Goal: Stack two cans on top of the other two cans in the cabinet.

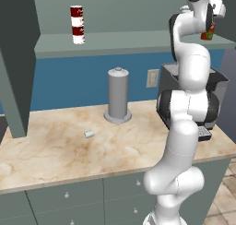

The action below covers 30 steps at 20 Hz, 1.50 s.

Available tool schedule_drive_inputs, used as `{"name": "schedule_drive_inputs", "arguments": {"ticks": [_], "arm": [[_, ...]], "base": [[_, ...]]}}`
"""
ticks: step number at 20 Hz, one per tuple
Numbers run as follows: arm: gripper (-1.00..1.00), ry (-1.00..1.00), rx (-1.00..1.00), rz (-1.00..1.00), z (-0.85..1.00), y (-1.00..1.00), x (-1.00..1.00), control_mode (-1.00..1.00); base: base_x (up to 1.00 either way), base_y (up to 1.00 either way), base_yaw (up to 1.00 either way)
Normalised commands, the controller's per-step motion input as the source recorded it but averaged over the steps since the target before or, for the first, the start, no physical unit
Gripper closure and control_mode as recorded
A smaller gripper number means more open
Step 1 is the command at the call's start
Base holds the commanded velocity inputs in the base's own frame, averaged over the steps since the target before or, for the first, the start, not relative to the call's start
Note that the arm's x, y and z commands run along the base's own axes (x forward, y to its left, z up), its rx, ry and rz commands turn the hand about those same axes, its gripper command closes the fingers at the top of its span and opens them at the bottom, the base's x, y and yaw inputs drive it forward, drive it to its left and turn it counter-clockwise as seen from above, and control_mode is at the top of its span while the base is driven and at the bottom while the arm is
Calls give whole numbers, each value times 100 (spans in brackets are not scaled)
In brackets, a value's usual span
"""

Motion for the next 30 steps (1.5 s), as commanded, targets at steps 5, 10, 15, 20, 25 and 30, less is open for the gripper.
{"name": "schedule_drive_inputs", "arguments": {"ticks": [5, 10, 15, 20, 25, 30], "arm": [[100, 0, 0, -6, 12, 3, -3, -100], [100, 0, 0, -6, -4, -4, 0, -100], [100, 0, 2, -1, 0, -4, 0, -100], [100, 0, 1, 0, 0, -11, 0, -100], [100, 0, 0, 0, 0, -16, 0, -100], [100, 0, 0, 0, 0, -17, 6, -100]], "base": [[0, 0, 0], [0, 0, 0], [0, 0, 0], [0, 0, 0], [0, 0, 0], [0, 0, 0]]}}
